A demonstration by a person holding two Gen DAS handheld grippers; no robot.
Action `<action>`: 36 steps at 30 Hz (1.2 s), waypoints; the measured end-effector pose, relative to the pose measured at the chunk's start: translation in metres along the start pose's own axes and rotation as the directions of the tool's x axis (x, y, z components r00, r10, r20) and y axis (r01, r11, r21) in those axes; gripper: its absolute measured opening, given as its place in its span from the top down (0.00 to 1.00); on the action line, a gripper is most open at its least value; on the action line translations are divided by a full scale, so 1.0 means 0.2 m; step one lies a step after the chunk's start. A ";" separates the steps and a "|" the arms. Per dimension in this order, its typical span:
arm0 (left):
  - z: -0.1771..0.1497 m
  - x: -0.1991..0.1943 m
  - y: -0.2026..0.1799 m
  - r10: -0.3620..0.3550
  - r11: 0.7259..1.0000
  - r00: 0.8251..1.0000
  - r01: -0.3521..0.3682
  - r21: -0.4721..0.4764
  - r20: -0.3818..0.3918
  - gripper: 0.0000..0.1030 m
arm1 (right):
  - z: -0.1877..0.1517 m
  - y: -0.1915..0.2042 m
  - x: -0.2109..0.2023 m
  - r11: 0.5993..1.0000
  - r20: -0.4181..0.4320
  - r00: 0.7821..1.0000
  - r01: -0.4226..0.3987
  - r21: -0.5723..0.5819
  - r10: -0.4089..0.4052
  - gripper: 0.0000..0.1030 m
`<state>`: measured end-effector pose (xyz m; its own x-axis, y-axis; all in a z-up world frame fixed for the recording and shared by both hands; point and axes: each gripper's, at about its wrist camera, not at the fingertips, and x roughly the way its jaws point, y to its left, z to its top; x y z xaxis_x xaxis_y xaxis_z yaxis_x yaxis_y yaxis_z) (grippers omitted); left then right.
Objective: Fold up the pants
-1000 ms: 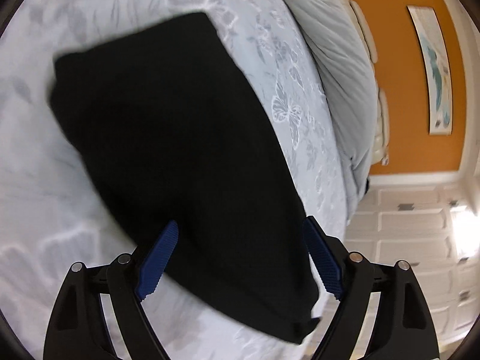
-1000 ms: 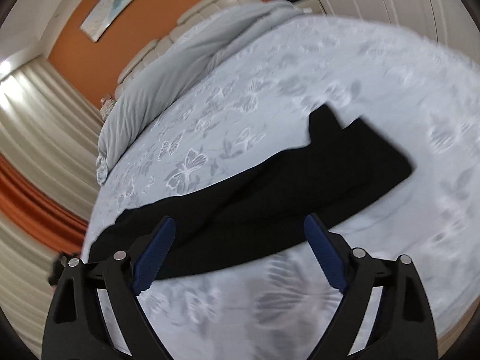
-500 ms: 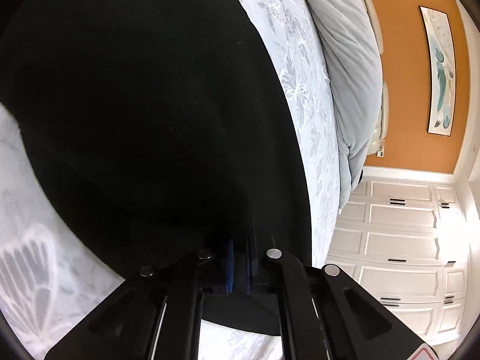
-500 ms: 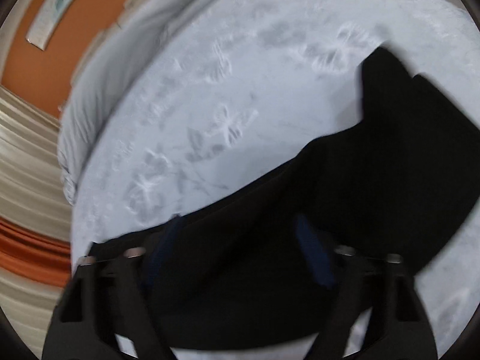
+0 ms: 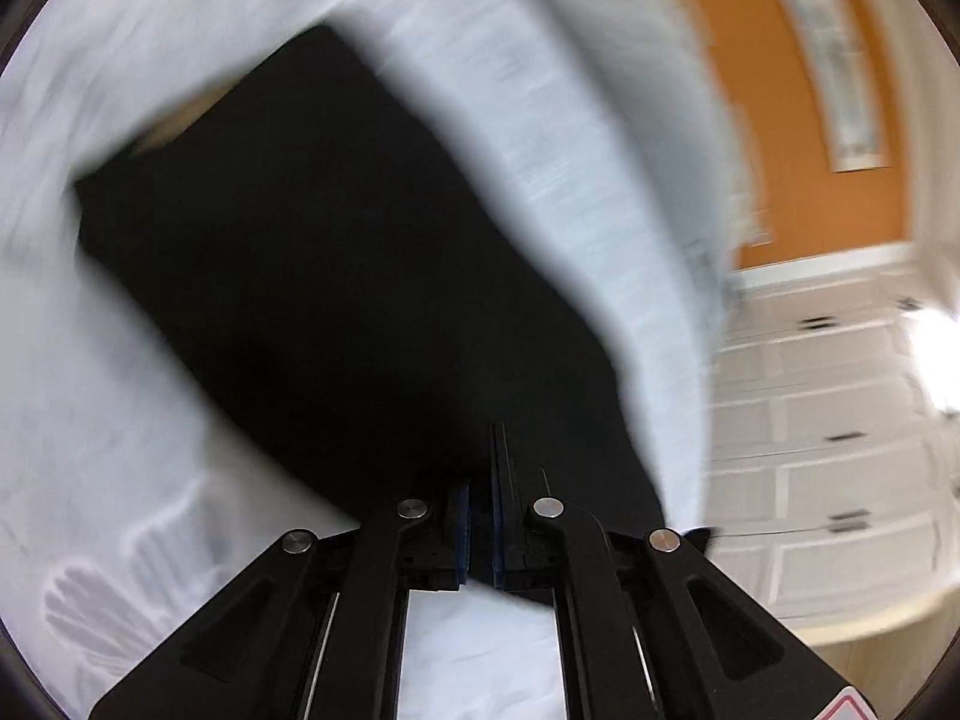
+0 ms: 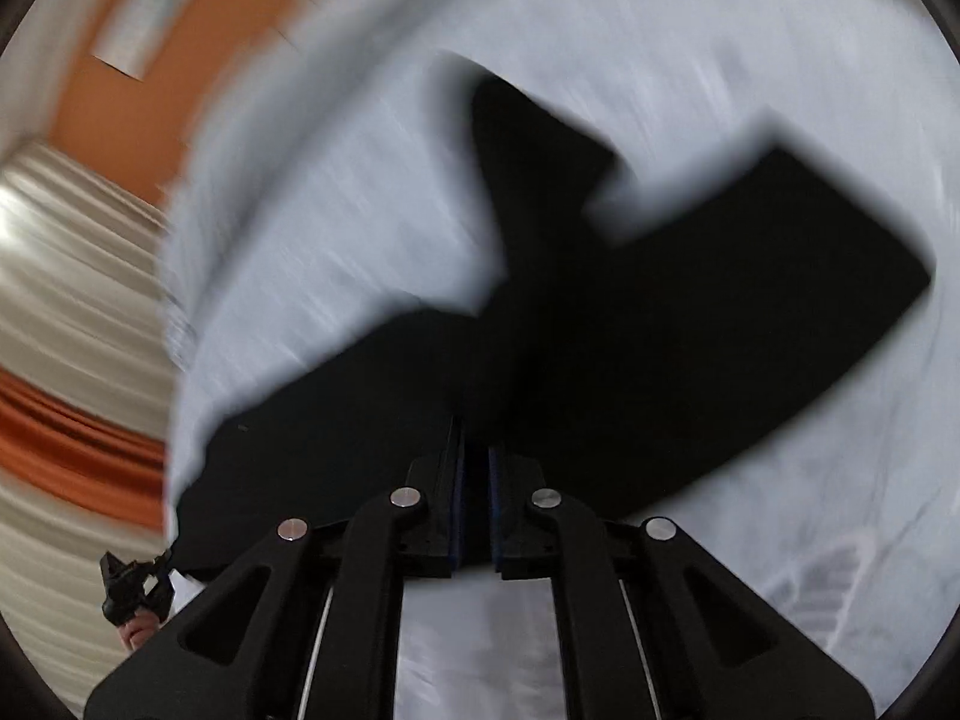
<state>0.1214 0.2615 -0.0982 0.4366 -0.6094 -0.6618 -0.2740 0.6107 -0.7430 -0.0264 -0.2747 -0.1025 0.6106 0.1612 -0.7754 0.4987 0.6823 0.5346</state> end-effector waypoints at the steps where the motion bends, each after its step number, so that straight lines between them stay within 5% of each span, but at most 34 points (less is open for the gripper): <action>1: 0.00 0.03 0.02 0.017 1.000 1.000 -0.017 -0.010 -0.014 0.97 | -0.01 -0.01 0.03 0.999 -0.025 0.999 0.046 -0.024 -0.047 0.88; 3: -0.02 0.02 0.03 0.001 1.000 1.000 -0.001 -0.019 -0.004 0.96 | -0.01 -0.03 0.01 0.999 -0.006 0.999 0.039 -0.021 -0.039 0.81; 4: -0.02 0.00 0.03 -0.012 1.000 1.000 0.012 -0.026 0.014 0.89 | 0.01 -0.04 -0.02 1.000 0.021 1.000 0.002 0.009 -0.002 0.66; 5: -0.03 -0.04 0.02 -0.030 0.999 0.999 0.031 -0.035 0.042 0.72 | 0.02 -0.04 -0.06 0.999 0.056 0.998 -0.032 0.029 0.030 0.53; 6: -0.02 -0.06 0.00 -0.038 0.998 0.996 0.042 -0.048 0.075 0.61 | 0.03 -0.04 -0.11 0.998 0.092 0.995 -0.046 0.039 0.042 0.29; 7: -0.02 -0.10 0.00 -0.029 0.997 0.992 0.037 -0.065 0.123 0.41 | 0.05 -0.04 -0.14 0.998 0.147 0.988 -0.043 0.042 0.037 0.21; 10: 0.03 -0.12 0.01 0.023 0.996 0.982 -0.007 -0.083 0.190 0.34 | 0.12 -0.01 -0.14 1.000 0.220 0.975 -0.010 0.022 0.005 0.20; 14: 0.08 -0.01 0.02 0.036 0.990 0.985 -0.012 -0.142 0.168 0.35 | 0.18 0.05 -0.02 0.997 0.200 0.976 0.083 -0.008 -0.080 0.27; 16: 0.09 0.03 0.03 0.040 0.987 0.988 -0.016 -0.162 0.151 0.35 | 0.21 0.11 0.09 0.992 0.181 0.980 0.095 -0.088 -0.078 0.93; 18: 0.12 0.04 0.05 0.058 0.987 0.987 -0.033 -0.159 0.152 0.34 | 0.20 0.16 0.02 0.990 0.249 0.965 0.105 -0.094 -0.079 0.93; 21: 0.13 0.03 0.05 0.091 0.989 0.983 -0.071 -0.128 0.157 0.35 | 0.17 0.23 -0.36 0.994 0.461 0.882 -0.070 -0.088 0.103 0.93; 23: 0.14 0.02 0.06 0.104 0.989 0.984 -0.087 -0.116 0.148 0.35 | 0.10 0.14 -0.46 0.999 0.510 0.859 -0.034 -0.031 0.045 0.91; 24: 0.14 0.02 0.07 0.114 0.989 0.983 -0.099 -0.109 0.143 0.35 | 0.09 0.03 -0.41 0.999 0.470 0.881 0.037 0.040 -0.052 0.83; 26: 0.14 0.03 0.05 0.138 0.987 0.980 -0.125 -0.097 0.141 0.34 | 0.08 -0.20 -0.24 0.974 0.289 0.941 0.123 0.193 -0.176 0.82; 28: 0.14 0.03 0.04 0.147 0.987 0.979 -0.135 -0.090 0.143 0.34 | 0.07 -0.40 -0.15 0.949 0.184 0.969 0.102 0.299 -0.162 0.82; 30: 0.15 0.01 0.05 0.122 0.988 0.981 -0.106 -0.108 0.150 0.34 | 0.09 -0.44 -0.19 0.948 0.211 0.969 0.058 0.313 -0.129 0.78; 33: 0.17 -0.02 0.11 0.040 0.986 0.988 -0.014 -0.168 0.152 0.34 | 0.10 -0.42 -0.28 0.951 0.280 0.951 0.042 0.307 -0.132 0.40; 36: 0.19 -0.05 0.19 -0.031 0.970 0.988 0.066 -0.235 0.149 0.34 | 0.11 -0.38 -0.28 0.950 0.294 0.951 0.002 0.312 -0.099 0.37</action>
<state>0.1383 0.3100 -0.1170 0.5679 -0.5461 -0.6159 -0.4381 0.4329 -0.7878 -0.0855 -0.3505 -0.0923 0.7121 -0.1233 -0.6912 0.6670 0.4262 0.6112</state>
